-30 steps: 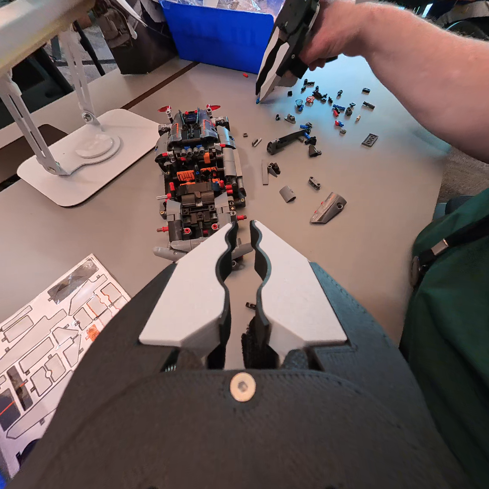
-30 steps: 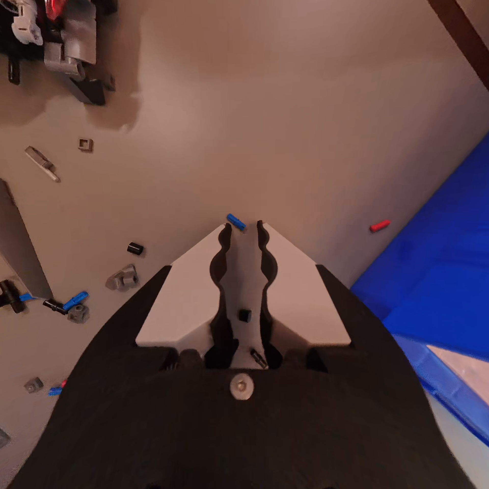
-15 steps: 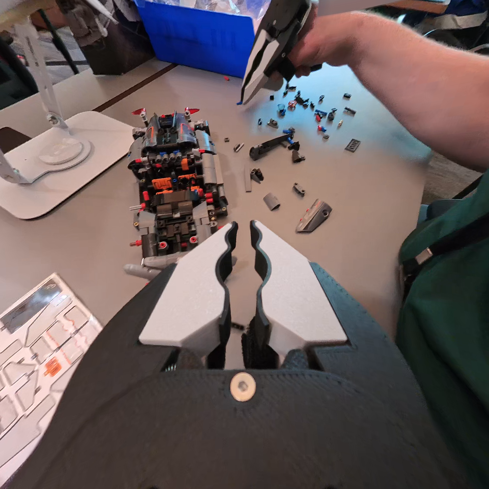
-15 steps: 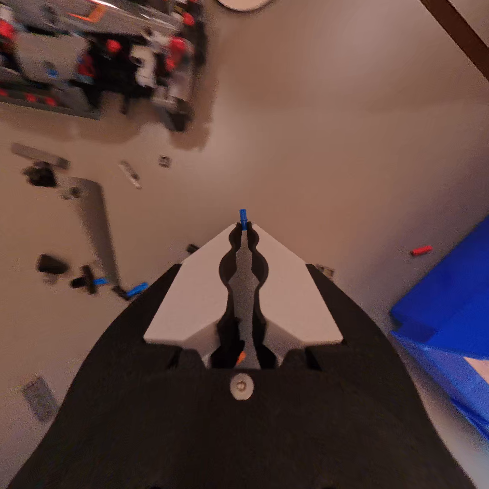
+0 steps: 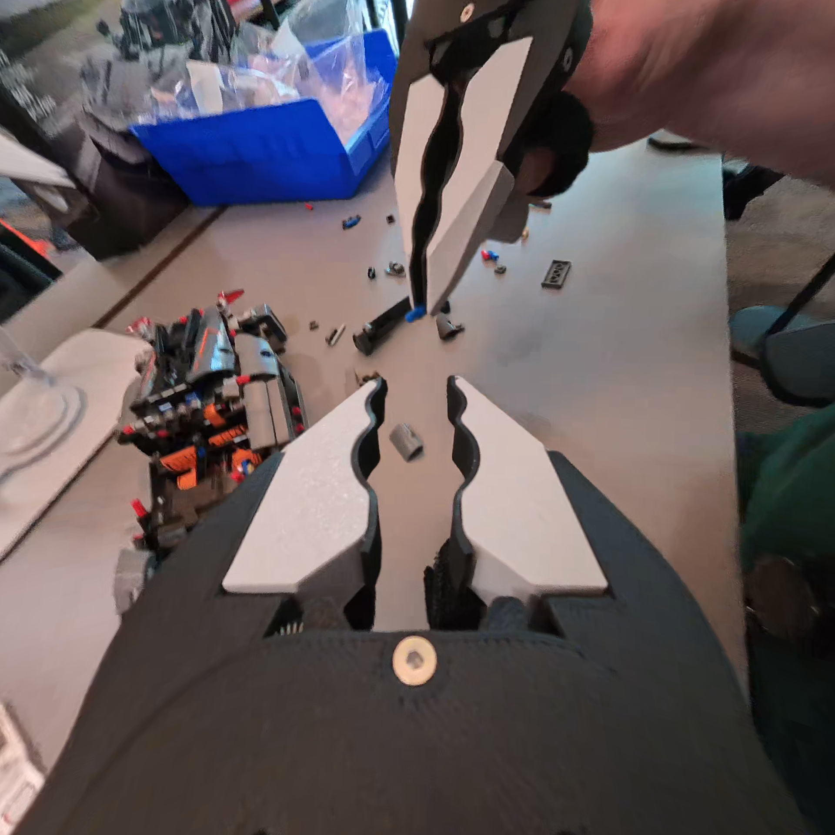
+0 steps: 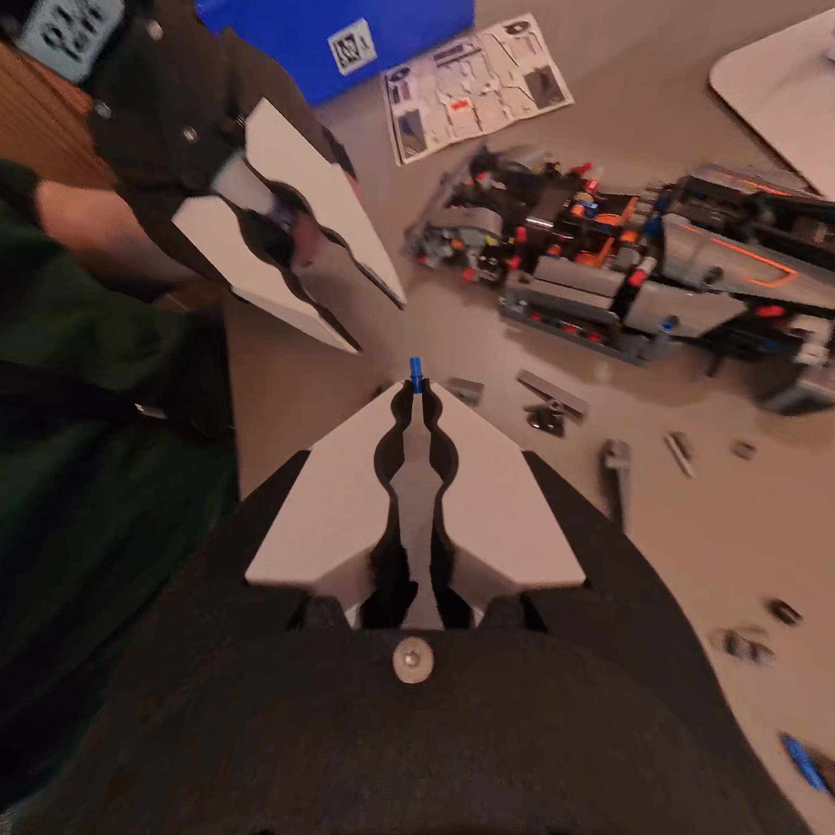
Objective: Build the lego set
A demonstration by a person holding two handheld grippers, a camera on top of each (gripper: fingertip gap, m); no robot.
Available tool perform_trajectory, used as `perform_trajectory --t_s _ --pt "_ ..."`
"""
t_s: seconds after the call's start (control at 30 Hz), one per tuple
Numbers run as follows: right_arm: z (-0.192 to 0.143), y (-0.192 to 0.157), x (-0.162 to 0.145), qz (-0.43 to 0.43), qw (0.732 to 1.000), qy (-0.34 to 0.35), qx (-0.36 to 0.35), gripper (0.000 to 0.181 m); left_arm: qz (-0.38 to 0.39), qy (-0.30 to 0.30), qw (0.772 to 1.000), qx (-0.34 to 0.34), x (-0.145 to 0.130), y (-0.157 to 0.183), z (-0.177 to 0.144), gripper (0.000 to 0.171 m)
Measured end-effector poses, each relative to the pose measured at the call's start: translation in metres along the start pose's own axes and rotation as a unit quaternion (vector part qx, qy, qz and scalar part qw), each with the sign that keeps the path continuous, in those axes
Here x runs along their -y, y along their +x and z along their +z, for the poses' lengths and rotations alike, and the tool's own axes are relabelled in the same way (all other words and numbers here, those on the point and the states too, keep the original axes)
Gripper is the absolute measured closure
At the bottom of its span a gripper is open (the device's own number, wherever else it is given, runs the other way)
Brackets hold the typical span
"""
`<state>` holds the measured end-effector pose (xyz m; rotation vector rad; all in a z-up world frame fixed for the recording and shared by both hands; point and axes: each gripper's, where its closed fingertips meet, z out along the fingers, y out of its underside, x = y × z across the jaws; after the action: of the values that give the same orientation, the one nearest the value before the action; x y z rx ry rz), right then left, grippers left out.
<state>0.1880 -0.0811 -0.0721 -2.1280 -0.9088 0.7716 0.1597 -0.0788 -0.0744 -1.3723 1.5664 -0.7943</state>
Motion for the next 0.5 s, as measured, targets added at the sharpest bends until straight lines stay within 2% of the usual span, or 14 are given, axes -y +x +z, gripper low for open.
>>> perform_trajectory --t_s 0.1,0.27,0.4,0.5 --pt "0.002 -0.017 0.005 0.026 0.999 0.015 0.045 0.18 0.074 0.004 0.997 0.028 0.013 0.004 0.008 0.145" --pt "0.001 -0.03 0.002 0.049 0.995 0.009 0.083 0.179 0.187 -0.008 0.98 0.061 0.019 0.015 0.013 0.163" --pt "0.0 -0.033 -0.003 0.062 0.994 0.002 0.092 0.179 0.223 -0.019 0.972 0.072 0.017 0.021 0.014 0.166" --pt "-0.002 -0.032 0.004 0.069 0.993 0.033 0.095 0.179 0.223 -0.017 0.97 0.091 0.019 0.018 0.011 0.168"
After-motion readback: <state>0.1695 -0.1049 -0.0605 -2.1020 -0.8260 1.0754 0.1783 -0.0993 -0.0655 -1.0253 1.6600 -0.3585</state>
